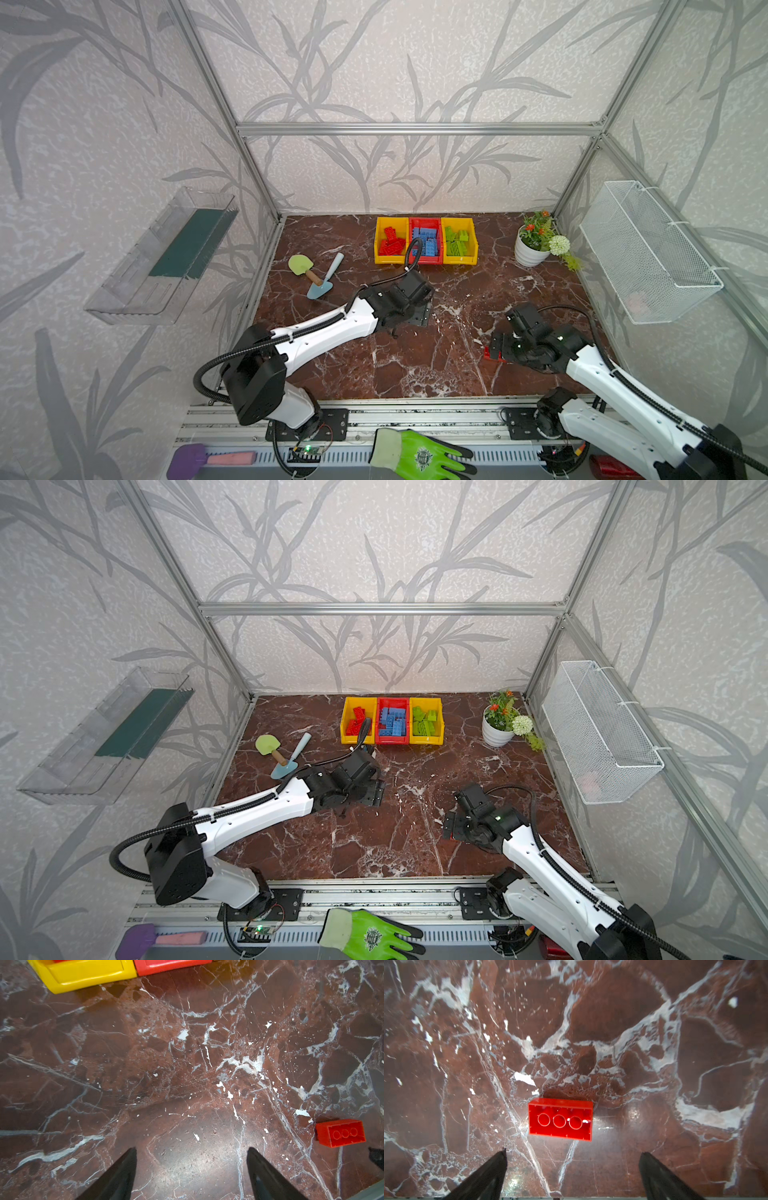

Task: Sort the legos into containers by color
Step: Move the lego to the center of the table.

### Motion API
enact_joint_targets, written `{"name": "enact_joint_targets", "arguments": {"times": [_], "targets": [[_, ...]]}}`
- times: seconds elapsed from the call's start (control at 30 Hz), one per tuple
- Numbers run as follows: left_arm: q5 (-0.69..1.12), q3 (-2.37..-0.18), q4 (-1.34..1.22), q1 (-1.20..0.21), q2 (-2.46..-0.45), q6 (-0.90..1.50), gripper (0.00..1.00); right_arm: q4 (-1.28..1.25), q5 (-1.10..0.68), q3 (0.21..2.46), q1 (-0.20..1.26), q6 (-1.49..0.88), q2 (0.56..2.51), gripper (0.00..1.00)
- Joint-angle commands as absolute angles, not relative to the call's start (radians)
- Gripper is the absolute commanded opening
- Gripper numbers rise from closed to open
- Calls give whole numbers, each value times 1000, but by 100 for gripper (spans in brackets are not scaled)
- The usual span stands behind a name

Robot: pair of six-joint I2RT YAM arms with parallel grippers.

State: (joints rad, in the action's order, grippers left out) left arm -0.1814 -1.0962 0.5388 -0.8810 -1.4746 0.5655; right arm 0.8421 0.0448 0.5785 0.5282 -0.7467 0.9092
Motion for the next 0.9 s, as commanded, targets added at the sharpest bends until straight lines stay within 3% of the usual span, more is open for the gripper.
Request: {"name": "enact_joint_targets", "arguments": {"times": [0.0,0.37,0.87], "targets": [[-258,-1050,511,-866,-1433,595,84,779,65,569,559,-820,956,99],[-213,-932,465,-708,-1315,631,85,712,64,599,572,-808,1153,98],[-181,-839,419,-589,-1233,654,85,745,95,727,618,-780,1367,73]]}}
